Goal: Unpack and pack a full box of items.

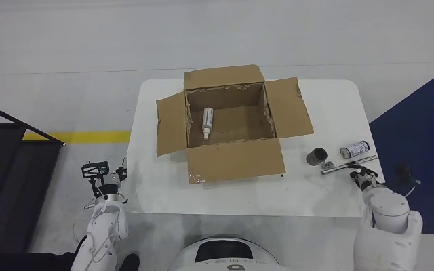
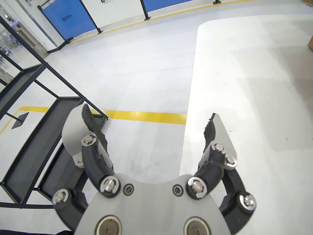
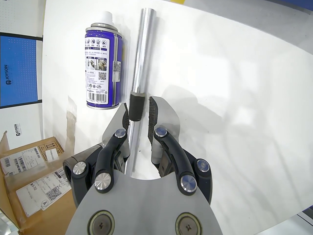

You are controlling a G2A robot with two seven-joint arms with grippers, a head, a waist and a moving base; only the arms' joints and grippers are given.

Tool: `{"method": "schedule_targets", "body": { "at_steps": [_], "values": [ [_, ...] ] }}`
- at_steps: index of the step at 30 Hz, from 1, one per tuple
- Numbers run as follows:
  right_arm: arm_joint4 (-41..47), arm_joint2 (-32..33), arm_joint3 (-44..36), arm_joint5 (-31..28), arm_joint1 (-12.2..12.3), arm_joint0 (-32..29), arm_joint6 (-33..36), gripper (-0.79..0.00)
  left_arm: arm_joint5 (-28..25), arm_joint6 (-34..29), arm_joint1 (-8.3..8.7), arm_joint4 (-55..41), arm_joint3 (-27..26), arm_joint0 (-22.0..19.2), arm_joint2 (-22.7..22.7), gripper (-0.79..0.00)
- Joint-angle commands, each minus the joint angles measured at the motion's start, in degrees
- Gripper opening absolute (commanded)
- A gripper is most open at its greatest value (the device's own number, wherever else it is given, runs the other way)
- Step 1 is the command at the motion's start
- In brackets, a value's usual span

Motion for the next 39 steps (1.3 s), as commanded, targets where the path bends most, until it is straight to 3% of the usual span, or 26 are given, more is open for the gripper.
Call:
{"method": "schedule_targets", "body": {
  "at_steps": [1, 18, 20, 22, 23, 24, 35, 39],
  "values": [
    [-0.41, -0.25, 0.14, 0.37, 0.16, 0.22, 0.20, -0.668, 0.00, 0.00, 0.00, 0.00, 0.00, 0.00, 0.00, 0.000],
    [3.36, -0.70, -5.98, 3.19, 0.42, -2.37, -3.68, -0.637, 0.00, 0.00, 0.00, 0.00, 0.00, 0.00, 0.00, 0.000],
    [4.65, -1.05, -7.53, 3.12, 0.22, -3.27, -5.26, -0.597, 0.00, 0.00, 0.00, 0.00, 0.00, 0.00, 0.00, 0.000],
    [6.72, -1.31, -9.12, 2.56, -0.04, -4.34, -6.99, -0.477, 0.00, 0.00, 0.00, 0.00, 0.00, 0.00, 0.00, 0.000],
    [8.12, -1.32, -10.07, 1.98, -0.18, -4.92, -7.90, -0.369, 0.00, 0.00, 0.00, 0.00, 0.00, 0.00, 0.00, 0.000],
    [9.63, -1.39, -10.87, 1.24, -0.34, -5.67, -8.53, 0.000, 0.00, 0.00, 0.00, 0.00, 0.00, 0.00, 0.00, 0.000],
    [12.40, -1.48, -12.22, -0.72, -0.52, -6.97, -8.24, 0.000, 0.00, 0.00, 0.00, 0.00, 0.00, 0.00, 0.00, 0.000],
    [17.07, -3.61, -15.90, -5.40, -0.65, -7.02, -7.41, 0.000, 0.00, 0.00, 0.00, 0.00, 0.00, 0.00, 0.00, 0.000]
  ]
}}
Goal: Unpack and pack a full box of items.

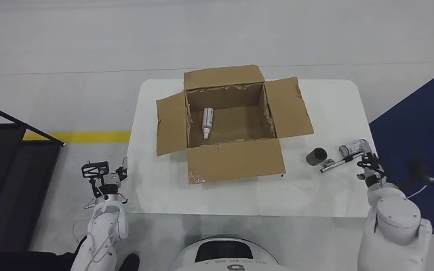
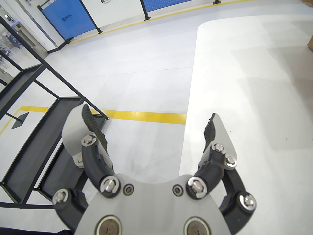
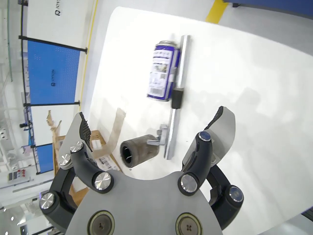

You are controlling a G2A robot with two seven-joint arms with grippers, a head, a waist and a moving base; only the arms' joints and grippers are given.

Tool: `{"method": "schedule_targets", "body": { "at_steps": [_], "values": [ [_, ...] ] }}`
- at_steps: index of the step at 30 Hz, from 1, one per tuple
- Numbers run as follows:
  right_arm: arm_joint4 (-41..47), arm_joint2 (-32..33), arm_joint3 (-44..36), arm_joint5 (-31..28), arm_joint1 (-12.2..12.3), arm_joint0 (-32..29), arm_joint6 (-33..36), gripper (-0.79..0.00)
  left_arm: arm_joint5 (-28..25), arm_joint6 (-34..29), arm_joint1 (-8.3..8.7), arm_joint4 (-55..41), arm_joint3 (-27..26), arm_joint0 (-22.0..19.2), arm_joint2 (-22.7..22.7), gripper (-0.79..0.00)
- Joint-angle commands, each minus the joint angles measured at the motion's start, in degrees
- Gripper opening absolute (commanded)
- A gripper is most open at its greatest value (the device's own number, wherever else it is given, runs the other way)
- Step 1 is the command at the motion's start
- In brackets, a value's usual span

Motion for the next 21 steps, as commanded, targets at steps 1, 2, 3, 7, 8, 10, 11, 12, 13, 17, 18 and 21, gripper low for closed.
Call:
{"method": "schedule_targets", "body": {
  "at_steps": [1, 2, 3, 7, 8, 10, 11, 12, 13, 17, 18, 21],
  "values": [
    [1.94, -1.97, -3.36, -2.27, -0.15, -0.63, -0.30, 0.000, 0.00, 0.00, 0.00, 0.00, 0.00, 0.00, 0.00, 0.000],
    [2.47, -3.61, -5.81, -3.54, -0.25, -1.17, -0.17, 0.000, 0.00, 0.00, 0.00, 0.00, 0.00, 0.00, 0.00, 0.000],
    [2.01, -5.21, -7.84, -4.36, -0.32, -1.92, -0.43, 0.000, 0.00, 0.00, 0.00, 0.00, 0.00, 0.00, 0.00, 0.000],
    [-1.96, -14.31, -14.89, -6.65, -0.49, -3.35, -0.98, 0.000, 0.00, 0.00, 0.00, 0.00, 0.00, 0.00, 0.00, 0.000],
    [-3.18, -16.74, -15.67, -6.54, -0.50, -3.26, -0.91, 0.000, 0.00, 0.00, 0.00, 0.00, 0.00, 0.00, 0.00, 0.000],
    [-7.24, -22.33, -16.67, -6.96, -0.41, -2.57, -0.15, 0.000, 0.00, 0.00, 0.00, 0.00, 0.00, 0.00, 0.00, 0.000],
    [-8.52, -25.02, -16.57, -6.79, -0.42, -2.05, -0.04, 0.000, 0.00, 0.00, 0.00, 0.00, 0.00, 0.00, 0.00, 0.000],
    [-9.52, -27.53, -16.31, -6.61, -0.42, -1.55, 0.31, 0.000, 0.00, 0.00, 0.00, 0.00, 0.00, 0.00, 0.00, 0.000],
    [-10.94, -29.49, -16.03, -6.73, -0.34, -1.15, 1.23, 0.000, 0.00, 0.00, 0.00, 0.00, 0.00, 0.00, 0.00, 0.000],
    [-11.48, -29.96, -15.97, -6.90, -0.28, -1.03, 1.71, 0.000, 0.00, 0.00, 0.00, 0.00, 0.00, 0.00, 0.00, 0.000],
    [-11.48, -29.96, -15.97, -6.90, -0.28, -1.03, 1.71, 0.000, 0.00, 0.00, 0.00, 0.00, 0.00, 0.00, 0.00, 0.000],
    [-11.48, -29.96, -15.97, -6.90, -0.28, -1.03, 1.71, 0.000, 0.00, 0.00, 0.00, 0.00, 0.00, 0.00, 0.00, 0.000]
  ]
}}
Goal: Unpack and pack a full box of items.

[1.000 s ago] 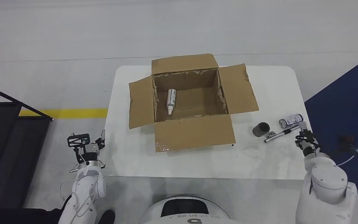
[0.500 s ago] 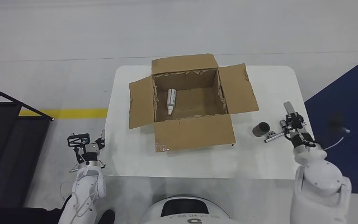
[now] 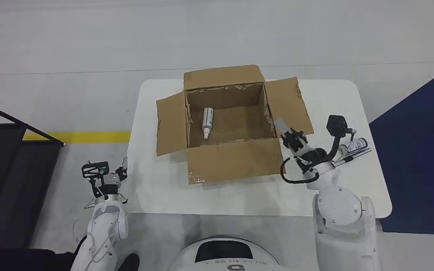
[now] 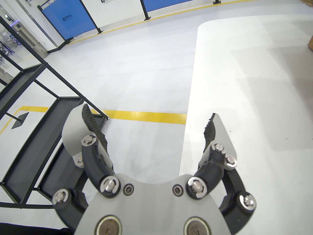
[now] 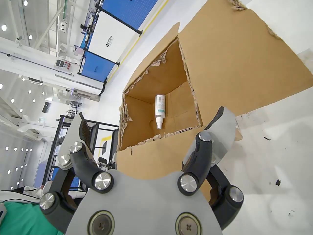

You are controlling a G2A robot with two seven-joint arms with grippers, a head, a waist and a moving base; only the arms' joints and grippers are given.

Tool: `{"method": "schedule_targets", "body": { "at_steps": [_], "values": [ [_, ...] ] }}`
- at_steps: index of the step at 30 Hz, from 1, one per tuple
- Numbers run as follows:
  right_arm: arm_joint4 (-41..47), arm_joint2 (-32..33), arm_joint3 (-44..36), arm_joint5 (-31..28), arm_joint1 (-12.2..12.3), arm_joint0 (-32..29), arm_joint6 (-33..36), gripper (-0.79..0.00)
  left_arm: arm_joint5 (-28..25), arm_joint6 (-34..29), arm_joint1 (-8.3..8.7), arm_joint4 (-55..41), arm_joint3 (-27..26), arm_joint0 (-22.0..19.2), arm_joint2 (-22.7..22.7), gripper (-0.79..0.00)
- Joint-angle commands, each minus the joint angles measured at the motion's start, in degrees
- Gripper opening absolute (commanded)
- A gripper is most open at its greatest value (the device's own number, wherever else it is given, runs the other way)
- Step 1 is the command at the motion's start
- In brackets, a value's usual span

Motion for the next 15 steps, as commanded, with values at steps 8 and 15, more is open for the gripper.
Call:
{"method": "schedule_targets", "body": {
  "at_steps": [8, 15],
  "values": [
    [-5.43, -6.63, 2.20, -2.72, 0.63, 8.40, 5.34, 0.000, 0.00, 0.00, 0.00, 0.00, 0.00, 0.00, 0.00, 0.000],
    [-13.76, -21.19, 18.51, 5.55, -0.28, 27.19, 10.30, 0.000, 0.00, 0.00, 0.00, 0.00, 0.00, 0.00, 0.00, 0.000]
  ]
}}
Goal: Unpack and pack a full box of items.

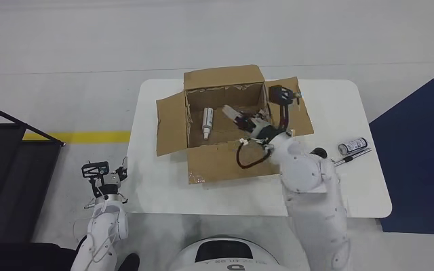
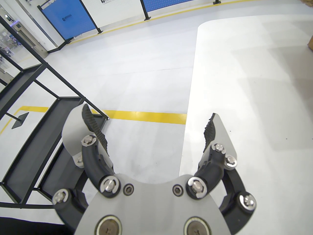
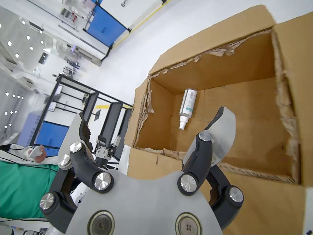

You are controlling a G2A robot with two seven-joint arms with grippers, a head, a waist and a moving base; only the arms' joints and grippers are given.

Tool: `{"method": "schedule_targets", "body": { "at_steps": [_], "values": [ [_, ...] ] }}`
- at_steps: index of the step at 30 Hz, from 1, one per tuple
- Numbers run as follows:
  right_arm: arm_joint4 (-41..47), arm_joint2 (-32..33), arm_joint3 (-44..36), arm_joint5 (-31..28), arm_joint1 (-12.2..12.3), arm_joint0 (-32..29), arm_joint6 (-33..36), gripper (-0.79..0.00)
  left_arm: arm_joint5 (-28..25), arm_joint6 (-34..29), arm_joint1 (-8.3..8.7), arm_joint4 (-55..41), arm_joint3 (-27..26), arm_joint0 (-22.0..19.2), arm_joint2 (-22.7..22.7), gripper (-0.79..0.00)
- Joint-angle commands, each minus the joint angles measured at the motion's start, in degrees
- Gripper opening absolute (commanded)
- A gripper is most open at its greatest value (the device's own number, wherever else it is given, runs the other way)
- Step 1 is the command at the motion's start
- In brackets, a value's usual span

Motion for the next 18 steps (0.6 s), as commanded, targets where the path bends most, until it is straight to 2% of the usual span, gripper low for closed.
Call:
{"method": "schedule_targets", "body": {
  "at_steps": [1, 5, 14, 16, 18],
  "values": [
    [-1.18, -3.76, 6.46, 2.95, -0.50, 5.59, -0.35, 0.000, 0.00, 0.00, 0.00, 0.00, 0.00, 0.00, 0.00, 0.000],
    [-6.25, -8.99, 13.11, 5.55, -1.05, 9.26, -3.07, 0.000, 0.00, 0.00, 0.00, 0.00, 0.00, 0.00, 0.00, 0.000],
    [-7.57, -9.42, 13.36, 5.62, -0.98, 9.08, -3.13, 0.000, 0.00, 0.00, 0.00, 0.00, 0.00, 0.00, 0.00, 0.000],
    [-7.02, -10.30, 17.58, 5.07, -1.16, 10.98, -1.68, 0.000, 0.00, 0.00, 0.00, 0.00, 0.00, 0.00, 0.00, 0.000],
    [-9.54, -12.34, 24.47, 7.35, -1.65, 15.34, -0.72, 0.000, 0.00, 0.00, 0.00, 0.00, 0.00, 0.00, 0.00, 0.000]
  ]
}}
